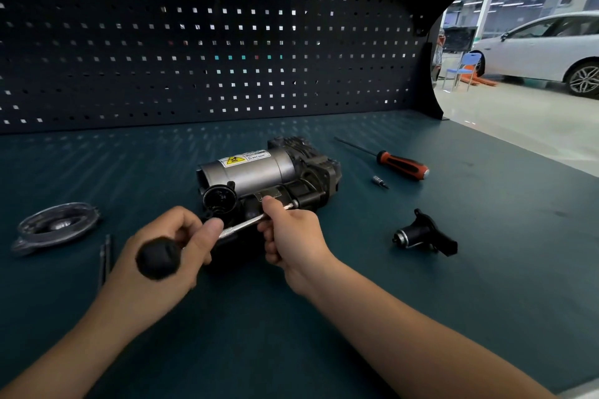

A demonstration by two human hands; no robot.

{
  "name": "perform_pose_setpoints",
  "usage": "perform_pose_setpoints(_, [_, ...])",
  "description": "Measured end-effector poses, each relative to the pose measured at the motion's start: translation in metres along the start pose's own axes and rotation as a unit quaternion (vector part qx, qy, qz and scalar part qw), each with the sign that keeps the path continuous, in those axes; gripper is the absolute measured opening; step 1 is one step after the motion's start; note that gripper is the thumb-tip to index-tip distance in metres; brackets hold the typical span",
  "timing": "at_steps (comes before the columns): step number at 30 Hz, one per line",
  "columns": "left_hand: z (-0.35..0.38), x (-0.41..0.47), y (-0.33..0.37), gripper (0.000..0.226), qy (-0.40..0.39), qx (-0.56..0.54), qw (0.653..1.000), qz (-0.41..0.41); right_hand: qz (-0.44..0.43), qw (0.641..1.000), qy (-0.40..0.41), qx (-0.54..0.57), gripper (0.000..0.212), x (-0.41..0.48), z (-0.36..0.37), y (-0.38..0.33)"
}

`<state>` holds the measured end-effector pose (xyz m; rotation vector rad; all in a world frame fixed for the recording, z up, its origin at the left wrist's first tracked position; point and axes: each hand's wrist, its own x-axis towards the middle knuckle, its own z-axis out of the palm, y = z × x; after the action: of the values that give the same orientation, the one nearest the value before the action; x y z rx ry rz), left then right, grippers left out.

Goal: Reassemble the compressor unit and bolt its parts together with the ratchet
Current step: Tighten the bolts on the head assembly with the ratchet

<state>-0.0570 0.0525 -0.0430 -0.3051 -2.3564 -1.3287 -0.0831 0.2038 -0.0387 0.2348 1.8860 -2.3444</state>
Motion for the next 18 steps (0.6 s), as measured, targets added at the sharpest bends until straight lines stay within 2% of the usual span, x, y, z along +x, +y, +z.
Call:
perform_pose_setpoints(4, [0.001,0.000,0.010,0.046,-0.037,-0.132,0.981,-0.139,-0.010,1.000,-0.007,-0.004,0.043,-0.001,-0.002,0.004])
perform_pose_setpoints(6, [-0.002,0.002,0.016,0.049,-0.071,-0.213,0.948,-0.226,0.006,1.000,-0.020,0.020,0.043,-0.003,-0.004,0.002])
perform_pose_setpoints(9, [-0.006,0.004,0.019,0.044,-0.102,-0.318,0.879,-0.339,0.049,0.995,-0.044,0.081,0.037,-0.007,-0.006,-0.001])
perform_pose_setpoints(11, [-0.008,0.006,0.021,0.042,-0.113,-0.357,0.844,-0.383,0.066,0.991,-0.049,0.101,0.033,-0.009,-0.007,-0.002])
perform_pose_setpoints(12, [-0.009,0.006,0.021,0.041,-0.118,-0.359,0.839,-0.391,0.068,0.992,-0.048,0.100,0.031,-0.010,-0.007,-0.002])
perform_pose_setpoints(14, [-0.010,0.005,0.020,0.038,-0.133,-0.332,0.854,-0.377,0.063,0.994,-0.039,0.085,0.026,-0.010,-0.007,-0.002])
perform_pose_setpoints(15, [-0.010,0.004,0.020,0.037,-0.141,-0.292,0.880,-0.346,0.056,0.995,-0.032,0.076,0.025,-0.009,-0.006,-0.002])
perform_pose_setpoints(17, [-0.012,0.001,0.018,0.031,-0.149,-0.132,0.956,-0.216,0.043,0.997,-0.016,0.060,0.025,-0.007,-0.005,-0.001])
perform_pose_setpoints(18, [-0.014,0.000,0.014,0.029,-0.137,-0.017,0.984,-0.117,0.037,0.998,-0.010,0.055,0.026,-0.006,-0.005,0.000])
